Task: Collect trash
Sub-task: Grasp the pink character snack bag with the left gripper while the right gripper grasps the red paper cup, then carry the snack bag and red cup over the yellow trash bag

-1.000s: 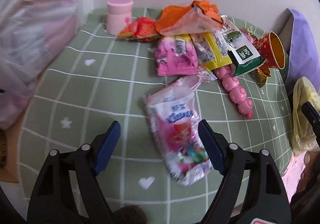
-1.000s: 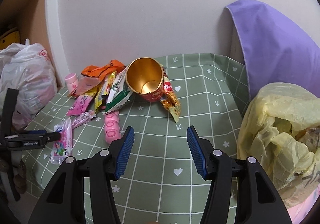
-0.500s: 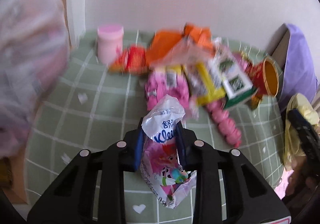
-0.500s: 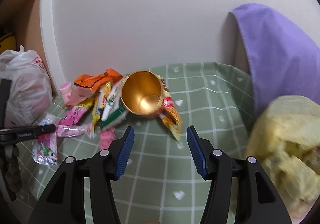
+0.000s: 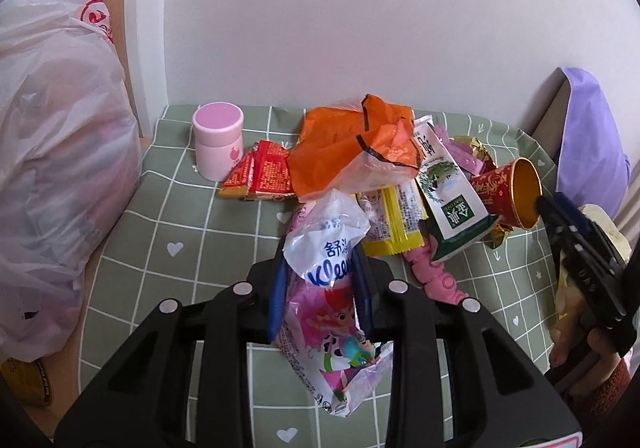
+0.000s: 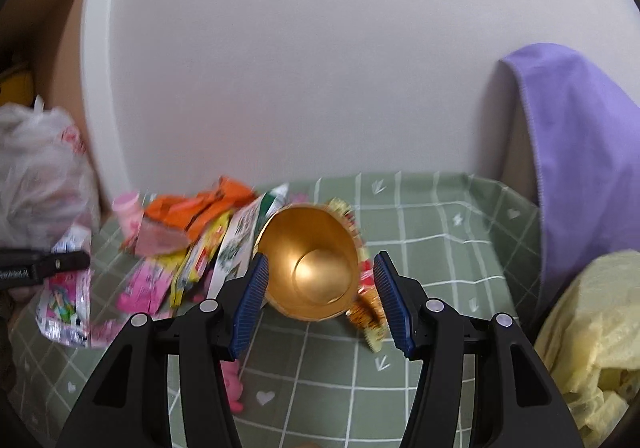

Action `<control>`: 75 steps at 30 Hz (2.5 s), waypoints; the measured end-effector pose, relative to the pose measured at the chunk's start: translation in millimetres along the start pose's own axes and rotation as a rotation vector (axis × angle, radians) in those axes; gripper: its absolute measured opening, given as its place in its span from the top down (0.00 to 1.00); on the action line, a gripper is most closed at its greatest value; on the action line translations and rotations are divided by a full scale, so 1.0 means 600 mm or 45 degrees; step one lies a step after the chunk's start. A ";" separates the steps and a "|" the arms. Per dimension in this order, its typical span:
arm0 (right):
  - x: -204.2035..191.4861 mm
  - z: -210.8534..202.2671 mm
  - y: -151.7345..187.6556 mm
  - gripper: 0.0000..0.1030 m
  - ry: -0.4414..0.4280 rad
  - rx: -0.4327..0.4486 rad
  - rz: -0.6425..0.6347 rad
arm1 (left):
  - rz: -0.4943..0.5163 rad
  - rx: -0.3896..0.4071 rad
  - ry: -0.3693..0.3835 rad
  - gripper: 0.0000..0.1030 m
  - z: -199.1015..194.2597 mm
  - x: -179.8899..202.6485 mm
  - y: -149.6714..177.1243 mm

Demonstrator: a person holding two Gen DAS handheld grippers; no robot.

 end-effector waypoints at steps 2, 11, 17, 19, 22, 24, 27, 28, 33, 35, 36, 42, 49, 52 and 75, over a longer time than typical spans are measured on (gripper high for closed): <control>0.012 0.008 -0.002 0.50 0.018 -0.025 0.030 | -0.009 0.003 0.012 0.74 -0.001 -0.001 -0.003; 0.032 0.062 -0.012 0.94 -0.106 -0.217 0.083 | 0.087 0.113 0.043 0.74 -0.034 0.048 -0.032; 0.055 -0.015 -0.027 0.94 -0.109 -0.145 0.065 | 0.174 0.236 0.063 0.74 -0.073 0.108 -0.054; 0.070 -0.048 -0.032 0.94 -0.091 -0.110 0.069 | 0.200 0.259 0.084 0.74 -0.083 0.133 -0.057; 0.108 -0.117 -0.042 0.94 -0.034 -0.033 0.086 | 0.254 0.304 0.141 0.74 -0.104 0.187 -0.061; 0.133 -0.155 -0.046 0.94 0.005 0.009 0.102 | 0.301 0.339 0.173 0.74 -0.117 0.222 -0.065; 0.183 -0.227 -0.050 0.94 0.097 0.076 0.128 | 0.386 0.396 0.250 0.74 -0.140 0.289 -0.066; 0.195 -0.244 -0.050 0.94 0.123 0.089 0.133 | 0.403 0.403 0.274 0.74 -0.143 0.306 -0.066; 0.283 -0.354 -0.038 0.94 0.337 0.164 0.172 | 0.470 0.386 0.448 0.74 -0.136 0.412 -0.068; 0.325 -0.398 -0.029 0.94 0.438 0.182 0.210 | 0.489 0.372 0.524 0.74 -0.130 0.459 -0.070; 0.342 -0.415 -0.024 0.94 0.476 0.186 0.230 | 0.504 0.364 0.570 0.74 -0.129 0.487 -0.068; 0.427 -0.501 0.014 0.94 0.643 0.179 0.339 | 0.626 0.230 0.875 0.74 -0.095 0.657 -0.037; 0.461 -0.534 0.046 0.94 0.695 0.145 0.408 | 0.969 -0.309 0.966 0.74 0.049 0.800 0.057; 0.467 -0.524 0.052 0.94 0.673 0.120 0.435 | 1.064 -0.202 0.755 0.79 0.096 0.808 0.050; 0.431 -0.237 0.089 0.94 0.448 -0.354 0.360 | 0.904 -0.113 0.873 0.83 0.064 0.713 -0.037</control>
Point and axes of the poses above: each gripper's, at about its wrist camera, not at the fingertips, and z roughly the way its jaws point, x to its right, y to its underside, the point moved 5 cm from there along z, roughly the way its jaws point, and after that the axes turned 3 degrees about -x, right-handed, at the moved point
